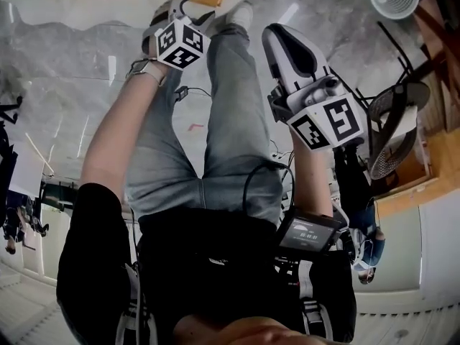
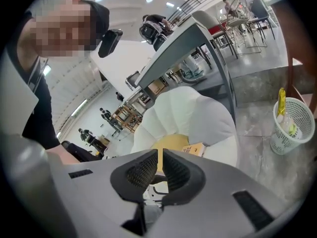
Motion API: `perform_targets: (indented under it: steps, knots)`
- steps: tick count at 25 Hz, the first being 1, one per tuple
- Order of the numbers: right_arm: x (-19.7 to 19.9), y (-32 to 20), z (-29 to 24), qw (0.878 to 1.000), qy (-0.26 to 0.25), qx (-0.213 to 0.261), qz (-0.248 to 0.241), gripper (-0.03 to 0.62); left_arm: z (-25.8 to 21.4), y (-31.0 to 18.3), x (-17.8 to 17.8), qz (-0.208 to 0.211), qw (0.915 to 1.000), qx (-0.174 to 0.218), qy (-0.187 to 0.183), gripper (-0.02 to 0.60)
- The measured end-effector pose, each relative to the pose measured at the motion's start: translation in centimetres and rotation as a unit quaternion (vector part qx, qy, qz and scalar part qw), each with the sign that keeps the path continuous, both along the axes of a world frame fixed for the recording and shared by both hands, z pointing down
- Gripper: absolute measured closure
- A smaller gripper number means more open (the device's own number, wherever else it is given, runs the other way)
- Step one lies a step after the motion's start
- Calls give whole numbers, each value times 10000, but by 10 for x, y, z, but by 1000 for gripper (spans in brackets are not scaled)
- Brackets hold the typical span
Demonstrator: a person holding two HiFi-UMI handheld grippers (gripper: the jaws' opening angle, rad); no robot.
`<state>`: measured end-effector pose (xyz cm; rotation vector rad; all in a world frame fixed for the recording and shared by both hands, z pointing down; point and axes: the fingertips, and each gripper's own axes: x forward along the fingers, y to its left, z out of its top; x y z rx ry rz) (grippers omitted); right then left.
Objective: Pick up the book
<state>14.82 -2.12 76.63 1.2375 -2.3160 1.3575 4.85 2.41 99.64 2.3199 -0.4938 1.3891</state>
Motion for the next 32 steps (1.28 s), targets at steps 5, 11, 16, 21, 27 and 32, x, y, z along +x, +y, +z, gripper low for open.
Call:
perform_targets:
  steps: [5, 11, 16, 21, 27, 32]
  knots:
    - [8, 0, 24, 10000, -51, -27, -69, 546, 26, 3, 1, 143, 9991, 295, -276, 293]
    - [13, -6, 42, 9997, -106, -26, -232, 546, 43, -1, 4, 470, 9938, 790, -619, 291]
    - [16, -14, 49, 9994, -141, -24, -330, 546, 49, -12, 3, 513, 9876, 1157, -925, 291]
    - [19, -24, 50, 9991, -178, -19, -397, 546, 52, -25, 2, 466, 9848, 1249, -1114, 291]
    - [12, -27, 38, 9990, -152, -59, -422, 546, 42, -30, -18, 321, 9865, 1114, -1153, 291]
    - [12, -29, 27, 9992, -132, -109, -357, 546, 28, -40, -26, 437, 9860, 1132, -1141, 291]
